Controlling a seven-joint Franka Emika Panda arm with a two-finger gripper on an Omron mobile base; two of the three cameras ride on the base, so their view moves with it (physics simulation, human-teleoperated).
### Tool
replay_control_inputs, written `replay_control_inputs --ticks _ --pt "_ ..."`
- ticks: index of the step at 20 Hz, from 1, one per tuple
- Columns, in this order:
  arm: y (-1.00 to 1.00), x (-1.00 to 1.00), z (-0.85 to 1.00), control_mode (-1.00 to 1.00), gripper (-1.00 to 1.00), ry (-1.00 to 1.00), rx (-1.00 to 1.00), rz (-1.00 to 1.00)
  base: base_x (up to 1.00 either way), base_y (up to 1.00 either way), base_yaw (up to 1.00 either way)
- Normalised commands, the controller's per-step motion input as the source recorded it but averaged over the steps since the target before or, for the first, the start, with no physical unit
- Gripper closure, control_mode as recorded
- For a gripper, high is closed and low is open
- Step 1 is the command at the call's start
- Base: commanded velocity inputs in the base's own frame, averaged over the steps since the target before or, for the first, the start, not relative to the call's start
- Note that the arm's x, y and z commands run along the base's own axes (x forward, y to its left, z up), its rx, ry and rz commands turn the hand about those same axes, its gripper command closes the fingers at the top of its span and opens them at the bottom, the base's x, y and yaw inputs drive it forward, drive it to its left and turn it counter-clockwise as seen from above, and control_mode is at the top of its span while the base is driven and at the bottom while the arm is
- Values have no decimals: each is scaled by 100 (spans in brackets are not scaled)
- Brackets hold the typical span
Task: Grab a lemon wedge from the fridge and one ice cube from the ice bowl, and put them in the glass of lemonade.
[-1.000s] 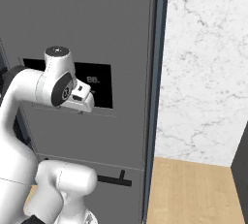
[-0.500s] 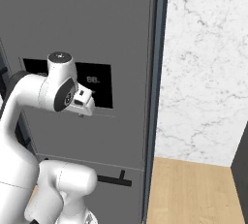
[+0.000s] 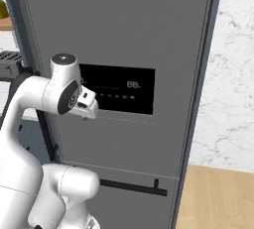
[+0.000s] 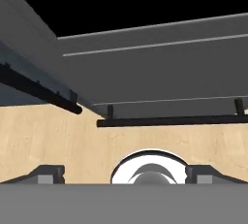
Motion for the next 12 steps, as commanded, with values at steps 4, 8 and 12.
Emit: replay_control_inputs --ticks 4,8,12 --pt "0 0 0 100 -100 0 0 0 0 100 0" --pt "0 0 0 100 -100 0 0 0 4 100 0" --pt "0 0 0 100 -100 0 0 0 29 100 0"
